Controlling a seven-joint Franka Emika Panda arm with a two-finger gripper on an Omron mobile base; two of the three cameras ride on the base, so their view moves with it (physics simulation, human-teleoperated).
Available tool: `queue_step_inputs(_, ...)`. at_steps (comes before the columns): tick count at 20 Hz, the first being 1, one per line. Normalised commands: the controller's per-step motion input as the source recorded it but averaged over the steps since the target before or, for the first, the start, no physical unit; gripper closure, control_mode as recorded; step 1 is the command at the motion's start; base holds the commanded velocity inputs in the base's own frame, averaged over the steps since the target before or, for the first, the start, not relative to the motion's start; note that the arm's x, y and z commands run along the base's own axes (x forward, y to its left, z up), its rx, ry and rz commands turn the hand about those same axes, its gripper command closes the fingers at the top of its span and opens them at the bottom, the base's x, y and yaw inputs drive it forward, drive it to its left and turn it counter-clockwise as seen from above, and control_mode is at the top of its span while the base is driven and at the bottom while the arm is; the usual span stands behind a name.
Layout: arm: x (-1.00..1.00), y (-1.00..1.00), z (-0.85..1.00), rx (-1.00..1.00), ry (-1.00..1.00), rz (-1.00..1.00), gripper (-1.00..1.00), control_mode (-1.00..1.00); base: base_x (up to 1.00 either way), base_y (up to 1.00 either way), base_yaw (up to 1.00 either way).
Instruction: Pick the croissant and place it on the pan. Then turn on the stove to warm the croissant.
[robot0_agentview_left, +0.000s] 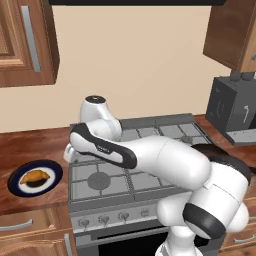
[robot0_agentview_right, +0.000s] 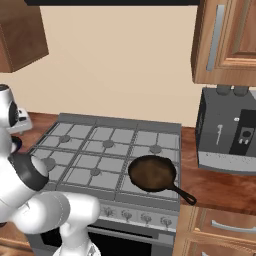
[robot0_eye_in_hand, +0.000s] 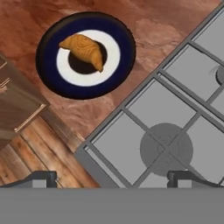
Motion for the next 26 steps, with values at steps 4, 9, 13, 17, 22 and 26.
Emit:
queue_step_inputs(4,0.0,0.32,-0.15,0.0,0.0,0.01,-1.0,-1.0,0.0,0.0,0.0)
queue_step_inputs(9,0.0,0.28,-0.19,0.0,0.0,0.0,-1.0,-1.0,0.0,0.0,0.0)
queue_step_inputs(13,0.0,0.3,-0.21,-0.03,0.0,0.0,-1.0,-1.0,0.0,0.0,0.0)
queue_step_inputs(17,0.0,0.29,-0.19,-0.07,0.0,0.0,-1.0,-1.0,0.0,0.0,0.0)
queue_step_inputs(22,0.0,0.26,-0.18,-0.1,0.0,0.0,-1.0,-1.0,0.0,0.0,0.0)
queue_step_inputs(26,0.0,0.26,-0.09,-0.05,0.0,0.0,-1.0,-1.0,0.0,0.0,0.0)
